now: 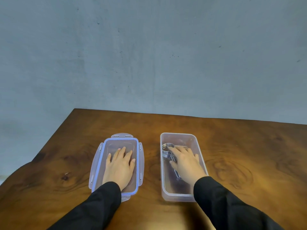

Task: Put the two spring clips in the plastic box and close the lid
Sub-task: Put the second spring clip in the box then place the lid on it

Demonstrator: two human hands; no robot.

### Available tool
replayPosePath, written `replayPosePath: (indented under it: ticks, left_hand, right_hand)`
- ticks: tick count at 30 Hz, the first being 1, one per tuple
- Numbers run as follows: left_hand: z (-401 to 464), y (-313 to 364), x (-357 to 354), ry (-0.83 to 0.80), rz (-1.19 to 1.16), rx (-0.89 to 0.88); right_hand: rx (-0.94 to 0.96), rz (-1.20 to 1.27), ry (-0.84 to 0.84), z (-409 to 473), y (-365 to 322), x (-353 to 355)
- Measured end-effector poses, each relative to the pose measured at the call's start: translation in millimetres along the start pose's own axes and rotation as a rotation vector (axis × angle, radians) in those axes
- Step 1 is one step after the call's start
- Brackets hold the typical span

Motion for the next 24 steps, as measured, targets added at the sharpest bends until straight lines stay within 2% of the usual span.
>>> replayPosePath:
  ticks: [15, 21, 24]
  left_hand:
    - [-1, 0, -1, -0.005, 0.024, 0.003]
    - [3, 1, 5, -0.052, -0.082, 0.057]
    - [6, 13, 27, 0.058, -0.074, 0.066]
  right_hand:
    - [-0.001, -0.034, -0.006, -2, -3, 6]
    - [0.069, 0.138, 0.235, -13, 19, 50]
    - [-0.009, 0.222, 0.309, -22, 52, 59]
Point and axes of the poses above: each hand's wrist, its own z-axis towards the middle knuckle, its own x-axis out of the back of the hand, y = z × x, the point moved 6 cm from there along z, towards the middle knuckle, and after that the axes turned 5 degrees about z, right-handed, at the moved point
